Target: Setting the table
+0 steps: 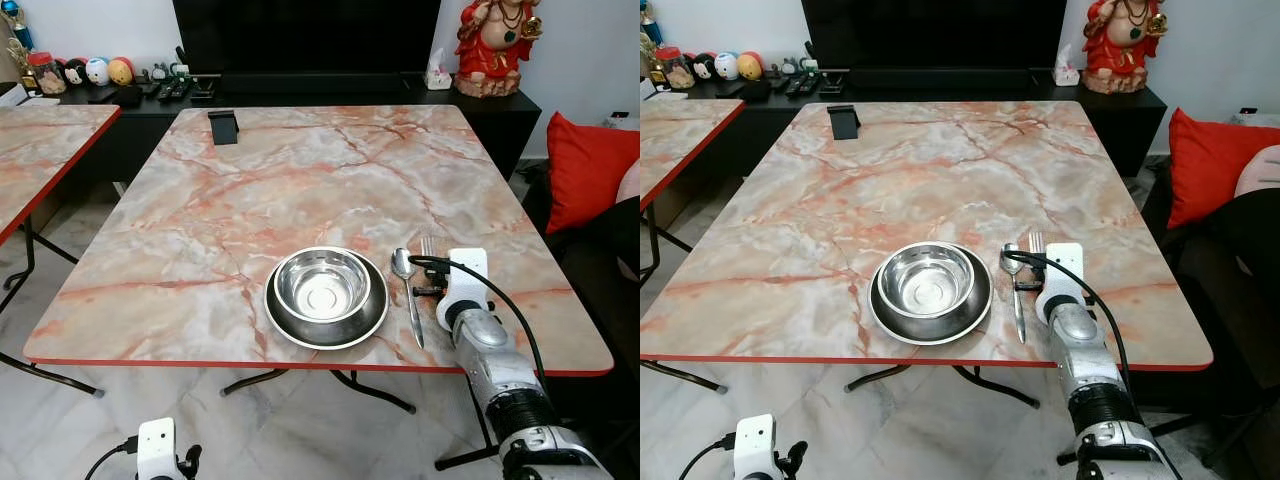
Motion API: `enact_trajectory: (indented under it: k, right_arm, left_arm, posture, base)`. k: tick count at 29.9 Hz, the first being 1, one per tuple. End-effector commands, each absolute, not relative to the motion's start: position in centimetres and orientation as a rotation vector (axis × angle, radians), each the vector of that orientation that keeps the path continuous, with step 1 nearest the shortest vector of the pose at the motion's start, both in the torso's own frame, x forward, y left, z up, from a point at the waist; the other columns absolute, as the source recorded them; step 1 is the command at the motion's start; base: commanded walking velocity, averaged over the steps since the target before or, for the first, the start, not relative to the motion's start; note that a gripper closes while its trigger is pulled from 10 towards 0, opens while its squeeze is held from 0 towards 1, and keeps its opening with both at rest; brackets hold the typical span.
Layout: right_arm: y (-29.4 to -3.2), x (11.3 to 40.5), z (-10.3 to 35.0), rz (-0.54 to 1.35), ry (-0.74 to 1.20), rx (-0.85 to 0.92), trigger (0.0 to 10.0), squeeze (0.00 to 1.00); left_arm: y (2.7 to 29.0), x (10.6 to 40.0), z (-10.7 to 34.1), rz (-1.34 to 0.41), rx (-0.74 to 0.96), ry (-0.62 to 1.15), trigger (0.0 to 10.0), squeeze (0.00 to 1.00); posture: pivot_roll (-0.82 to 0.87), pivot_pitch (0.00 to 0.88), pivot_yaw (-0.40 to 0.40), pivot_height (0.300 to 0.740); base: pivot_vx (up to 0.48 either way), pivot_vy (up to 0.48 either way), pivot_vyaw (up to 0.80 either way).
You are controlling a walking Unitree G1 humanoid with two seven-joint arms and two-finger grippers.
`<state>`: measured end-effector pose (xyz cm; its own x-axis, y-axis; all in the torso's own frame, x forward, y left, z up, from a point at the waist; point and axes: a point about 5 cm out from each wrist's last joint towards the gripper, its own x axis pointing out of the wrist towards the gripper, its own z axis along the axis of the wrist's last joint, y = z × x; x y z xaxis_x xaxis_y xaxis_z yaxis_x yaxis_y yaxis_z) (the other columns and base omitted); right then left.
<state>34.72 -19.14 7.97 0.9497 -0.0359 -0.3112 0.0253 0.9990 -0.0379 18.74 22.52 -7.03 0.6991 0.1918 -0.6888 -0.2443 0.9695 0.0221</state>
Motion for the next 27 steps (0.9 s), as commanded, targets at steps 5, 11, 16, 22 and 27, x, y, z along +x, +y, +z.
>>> enact_trajectory:
  k: [5,11,16,22,27]
  right_arm:
    - [-19.6,35.1,8.3,-0.066,0.297,-0.038,10.0,0.0]
    - [-19.5,35.1,8.0,-0.061,0.3,-0.035,10.0,0.0]
    - [-19.2,35.0,7.8,-0.052,0.295,-0.037,10.0,0.0]
    - [-19.1,34.9,7.6,-0.049,0.295,-0.028,10.0,0.0]
    - [-19.0,34.9,7.3,-0.048,0.303,-0.027,10.0,0.0]
  left_arm:
    - [22.6,18.6,-7.0,0.246,-0.064,0.752,10.0,0.0]
    - [22.7,18.6,-7.0,0.247,-0.061,0.746,10.0,0.0]
    - [22.6,18.7,-7.0,0.246,-0.057,0.742,10.0,0.0]
    - [22.4,18.8,-6.9,0.24,-0.057,0.738,10.0,0.0]
    - [22.3,18.9,-6.9,0.237,-0.055,0.736,10.0,0.0]
  posture:
    - [-0.13,0.0,0.028,0.719]
    - [-0.13,0.0,0.029,0.719]
    - [-0.13,0.0,0.031,0.719]
    - [-0.13,0.0,0.032,0.719]
    - [-0.13,0.0,0.031,0.719]
  base:
    - [0.0,0.0,0.0]
    - [0.0,0.0,0.0]
    - [0.0,0.0,0.0]
    - [0.0,0.0,0.0]
    - [0.0,0.0,0.0]
